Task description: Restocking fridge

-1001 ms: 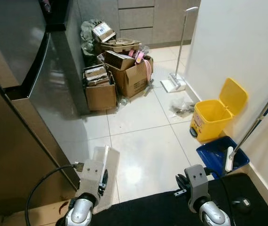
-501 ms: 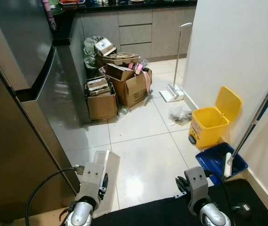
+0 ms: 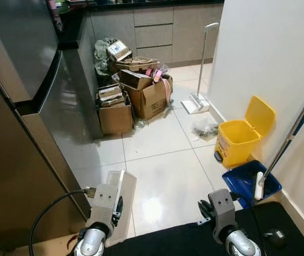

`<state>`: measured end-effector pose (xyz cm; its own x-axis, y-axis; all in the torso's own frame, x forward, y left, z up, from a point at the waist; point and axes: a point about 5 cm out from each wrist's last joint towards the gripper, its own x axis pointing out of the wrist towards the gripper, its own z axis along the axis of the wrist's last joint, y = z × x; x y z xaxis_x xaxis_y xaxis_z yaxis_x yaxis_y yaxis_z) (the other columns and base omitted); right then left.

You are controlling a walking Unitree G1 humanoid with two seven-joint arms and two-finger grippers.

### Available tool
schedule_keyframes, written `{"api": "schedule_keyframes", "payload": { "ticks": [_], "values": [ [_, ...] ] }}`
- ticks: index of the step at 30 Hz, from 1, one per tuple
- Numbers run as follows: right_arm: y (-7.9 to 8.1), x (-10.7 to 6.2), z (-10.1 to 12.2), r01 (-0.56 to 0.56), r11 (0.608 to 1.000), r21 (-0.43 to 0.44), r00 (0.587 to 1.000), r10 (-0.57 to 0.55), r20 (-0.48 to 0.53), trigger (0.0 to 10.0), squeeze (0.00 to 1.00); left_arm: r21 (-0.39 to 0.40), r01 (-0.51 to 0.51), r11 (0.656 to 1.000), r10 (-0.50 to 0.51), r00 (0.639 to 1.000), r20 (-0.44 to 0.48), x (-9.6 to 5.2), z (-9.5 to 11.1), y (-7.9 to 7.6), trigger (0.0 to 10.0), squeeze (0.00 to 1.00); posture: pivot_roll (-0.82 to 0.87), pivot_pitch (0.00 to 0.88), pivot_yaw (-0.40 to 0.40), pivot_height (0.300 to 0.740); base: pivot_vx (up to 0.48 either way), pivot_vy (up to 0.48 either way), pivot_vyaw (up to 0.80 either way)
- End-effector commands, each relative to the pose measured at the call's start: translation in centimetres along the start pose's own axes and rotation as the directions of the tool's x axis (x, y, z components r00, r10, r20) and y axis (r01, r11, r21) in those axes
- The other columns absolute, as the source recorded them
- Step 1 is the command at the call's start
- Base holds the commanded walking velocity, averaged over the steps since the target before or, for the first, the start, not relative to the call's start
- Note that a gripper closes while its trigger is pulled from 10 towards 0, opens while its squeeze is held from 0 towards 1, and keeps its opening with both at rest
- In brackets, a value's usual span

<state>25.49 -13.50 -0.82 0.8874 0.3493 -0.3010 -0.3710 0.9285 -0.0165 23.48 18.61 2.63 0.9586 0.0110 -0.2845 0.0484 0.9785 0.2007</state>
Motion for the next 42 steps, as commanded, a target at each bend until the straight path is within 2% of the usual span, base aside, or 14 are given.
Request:
{"api": "schedule_keyframes", "payload": {
  "ticks": [1,7,25,42],
  "values": [
    [0.07,-0.19,-0.39,0.000,1.000,0.005,1.000,0.000,-0.020,10.0,0.00,-0.010,0.004,1.000,-0.004,1.000,0.016,0.07,0.44,-0.17,10.0,0.00,-0.06,0.061,-0.023,0.740,0.000,0.000,0.00],
    [0.03,-0.23,-0.46,0.000,1.000,0.005,1.000,0.001,-0.024,10.0,0.00,-0.021,0.000,1.000,0.001,1.000,0.006,0.12,0.35,-0.15,10.0,0.00,-0.06,0.060,-0.024,0.740,0.000,0.054,0.00],
    [0.01,-0.20,-0.47,-0.003,1.000,0.001,1.000,0.003,-0.028,10.0,0.00,-0.021,-0.007,1.000,0.007,1.000,0.006,0.20,0.42,-0.01,10.0,0.00,-0.06,0.058,-0.025,0.740,0.000,0.475,0.00],
    [0.05,-0.28,-0.61,-0.001,1.000,0.003,0.999,0.001,-0.032,10.0,0.00,-0.001,0.002,1.000,-0.002,1.000,0.013,0.14,0.48,-0.13,10.0,0.00,-0.06,0.061,-0.022,0.740,0.000,0.000,0.00]
  ]
}}
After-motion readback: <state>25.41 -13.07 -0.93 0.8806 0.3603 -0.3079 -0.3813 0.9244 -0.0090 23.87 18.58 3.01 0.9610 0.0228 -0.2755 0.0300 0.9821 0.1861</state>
